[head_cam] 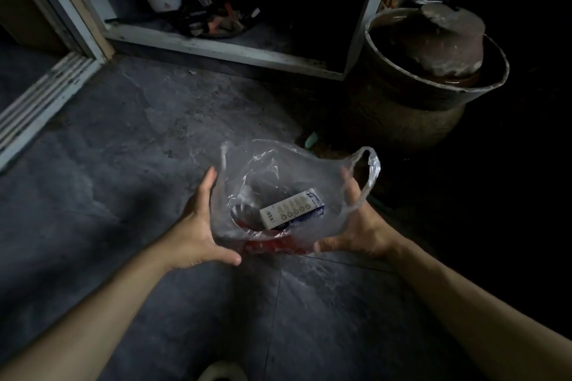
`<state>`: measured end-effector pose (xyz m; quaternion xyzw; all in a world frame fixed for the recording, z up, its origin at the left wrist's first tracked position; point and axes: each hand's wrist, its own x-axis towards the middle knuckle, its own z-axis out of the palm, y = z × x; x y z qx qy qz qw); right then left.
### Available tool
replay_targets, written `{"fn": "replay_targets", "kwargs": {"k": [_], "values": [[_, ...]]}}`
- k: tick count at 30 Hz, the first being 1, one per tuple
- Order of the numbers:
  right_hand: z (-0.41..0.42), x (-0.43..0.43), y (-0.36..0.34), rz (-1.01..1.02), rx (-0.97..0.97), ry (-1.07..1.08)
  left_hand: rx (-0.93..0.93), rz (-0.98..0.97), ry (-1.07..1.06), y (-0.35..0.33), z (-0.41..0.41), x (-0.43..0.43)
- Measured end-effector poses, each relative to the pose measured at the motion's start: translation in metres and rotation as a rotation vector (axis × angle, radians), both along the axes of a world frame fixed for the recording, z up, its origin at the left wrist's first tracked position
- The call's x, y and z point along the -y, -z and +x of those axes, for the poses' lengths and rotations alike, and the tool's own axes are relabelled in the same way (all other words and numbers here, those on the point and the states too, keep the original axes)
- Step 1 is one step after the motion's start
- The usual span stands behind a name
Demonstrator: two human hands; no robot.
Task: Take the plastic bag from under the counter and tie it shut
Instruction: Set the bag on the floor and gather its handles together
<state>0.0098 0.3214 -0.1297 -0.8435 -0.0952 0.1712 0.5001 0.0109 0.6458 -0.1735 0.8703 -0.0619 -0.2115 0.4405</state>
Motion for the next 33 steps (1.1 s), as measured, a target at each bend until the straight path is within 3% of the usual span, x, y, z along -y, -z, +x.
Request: {"fn": "replay_targets", "kwargs": {"k": [5,13,19,22,27,30,33], "values": [[0.003,-0.015,0.020,0.187,-0.157,0.124,0.007,-0.064,0.006,-0.001,0.017,0.028],[0.012,-0.039,0.033,0.129,-0.294,0.249,-0.038,-0.247,-0.110,0.008,0.033,0.065],[0.014,-0.054,0.034,0.067,-0.255,0.256,-0.104,-0.264,-0.228,0.016,0.032,0.086],[0.009,-0.061,0.035,0.094,-0.206,0.305,-0.104,-0.170,-0.251,0.014,0.028,0.095],[0.002,-0.073,0.037,0.319,-0.197,0.488,-0.046,-0.313,-0.310,0.001,0.018,0.111],[-0.002,-0.086,0.040,0.484,-0.227,0.567,-0.125,-0.447,-0.416,0.000,0.012,0.118],[-0.007,-0.094,0.038,0.568,-0.287,0.543,-0.175,-0.434,-0.468,-0.002,0.006,0.124]]}}
